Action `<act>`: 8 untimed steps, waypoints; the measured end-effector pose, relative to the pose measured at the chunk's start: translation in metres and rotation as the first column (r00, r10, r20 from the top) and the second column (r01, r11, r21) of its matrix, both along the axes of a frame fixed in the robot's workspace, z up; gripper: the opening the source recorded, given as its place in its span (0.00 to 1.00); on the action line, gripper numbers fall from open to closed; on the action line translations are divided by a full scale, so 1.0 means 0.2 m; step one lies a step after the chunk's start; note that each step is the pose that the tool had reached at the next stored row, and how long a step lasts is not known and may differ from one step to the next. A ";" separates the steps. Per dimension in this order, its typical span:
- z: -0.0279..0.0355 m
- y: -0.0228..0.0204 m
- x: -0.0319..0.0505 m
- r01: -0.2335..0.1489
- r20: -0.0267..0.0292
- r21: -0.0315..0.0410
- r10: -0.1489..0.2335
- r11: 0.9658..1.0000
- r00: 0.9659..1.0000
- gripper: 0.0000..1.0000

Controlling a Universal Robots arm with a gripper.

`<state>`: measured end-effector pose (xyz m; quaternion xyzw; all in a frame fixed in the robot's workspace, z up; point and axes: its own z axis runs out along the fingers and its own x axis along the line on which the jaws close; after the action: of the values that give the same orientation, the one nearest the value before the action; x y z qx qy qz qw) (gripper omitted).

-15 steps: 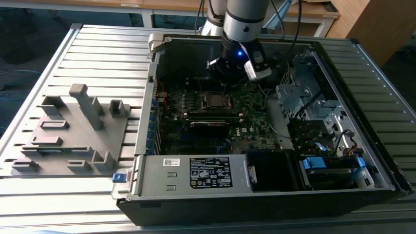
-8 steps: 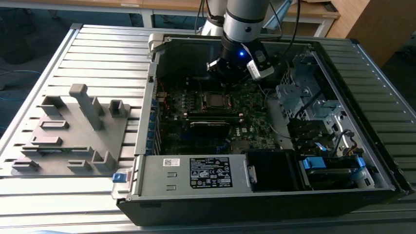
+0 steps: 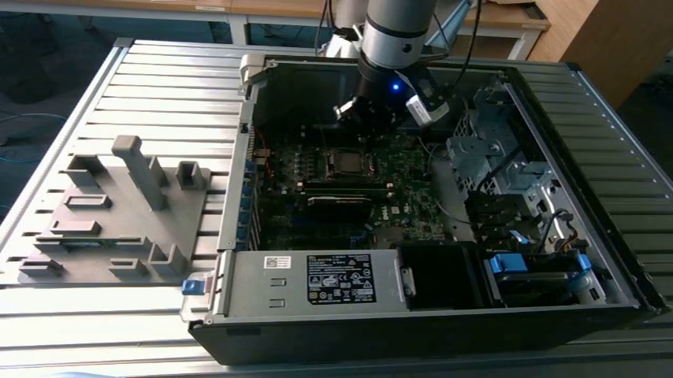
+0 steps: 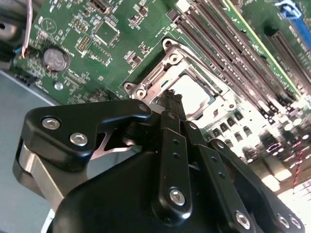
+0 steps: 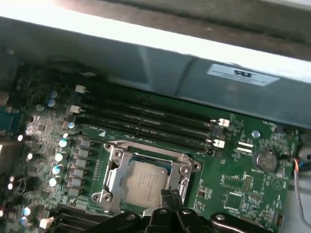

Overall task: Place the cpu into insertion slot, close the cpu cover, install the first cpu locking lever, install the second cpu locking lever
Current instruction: 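Close the cpu cover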

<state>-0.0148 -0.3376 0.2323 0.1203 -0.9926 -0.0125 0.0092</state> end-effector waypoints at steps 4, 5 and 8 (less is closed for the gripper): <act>-0.001 0.000 0.000 -0.060 0.000 0.000 0.060 0.998 0.998 0.11; -0.001 0.000 0.000 -0.075 0.000 0.000 0.075 0.997 0.997 0.11; -0.002 0.000 0.000 -0.106 0.000 0.000 0.106 0.994 0.994 0.11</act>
<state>-0.0148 -0.3376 0.2320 0.1729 -0.9848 -0.0120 0.0098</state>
